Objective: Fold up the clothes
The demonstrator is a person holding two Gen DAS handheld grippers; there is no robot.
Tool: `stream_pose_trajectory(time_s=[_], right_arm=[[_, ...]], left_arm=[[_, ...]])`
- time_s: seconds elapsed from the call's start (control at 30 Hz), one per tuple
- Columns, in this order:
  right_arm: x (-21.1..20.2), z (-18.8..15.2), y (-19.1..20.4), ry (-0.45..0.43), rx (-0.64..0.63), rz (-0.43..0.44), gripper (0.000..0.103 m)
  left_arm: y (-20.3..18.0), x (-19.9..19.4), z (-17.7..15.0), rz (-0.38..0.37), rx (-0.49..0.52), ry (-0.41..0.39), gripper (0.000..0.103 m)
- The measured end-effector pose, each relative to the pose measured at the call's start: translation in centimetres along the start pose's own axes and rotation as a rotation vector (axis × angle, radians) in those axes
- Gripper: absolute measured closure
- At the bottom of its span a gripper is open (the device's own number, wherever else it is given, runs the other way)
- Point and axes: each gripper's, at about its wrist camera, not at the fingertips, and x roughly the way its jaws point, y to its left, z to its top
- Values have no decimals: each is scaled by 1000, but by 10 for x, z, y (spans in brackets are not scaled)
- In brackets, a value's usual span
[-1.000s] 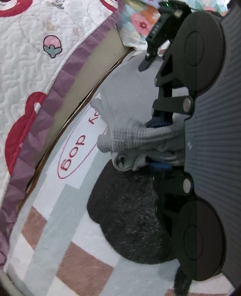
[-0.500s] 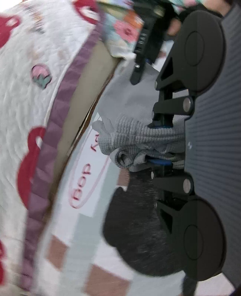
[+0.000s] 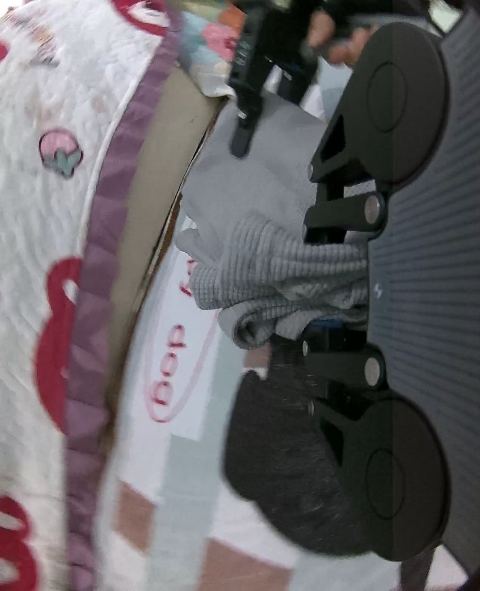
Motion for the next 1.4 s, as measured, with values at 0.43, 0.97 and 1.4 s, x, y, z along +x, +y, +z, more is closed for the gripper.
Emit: stream_pose_trajectory(time_s=[0.43,0.97,1.4], right_arm=[[-55,26,162,-34,-367,265,76],[85,22,498,326,-565,693,76],[223,-10,549,483,-580,621,70]], left_arm=[[-15,-185,24,86,49,-349,79],[90,-429,120,550,-88,-573,79],[202,-404,110,526,-411,-561,79]])
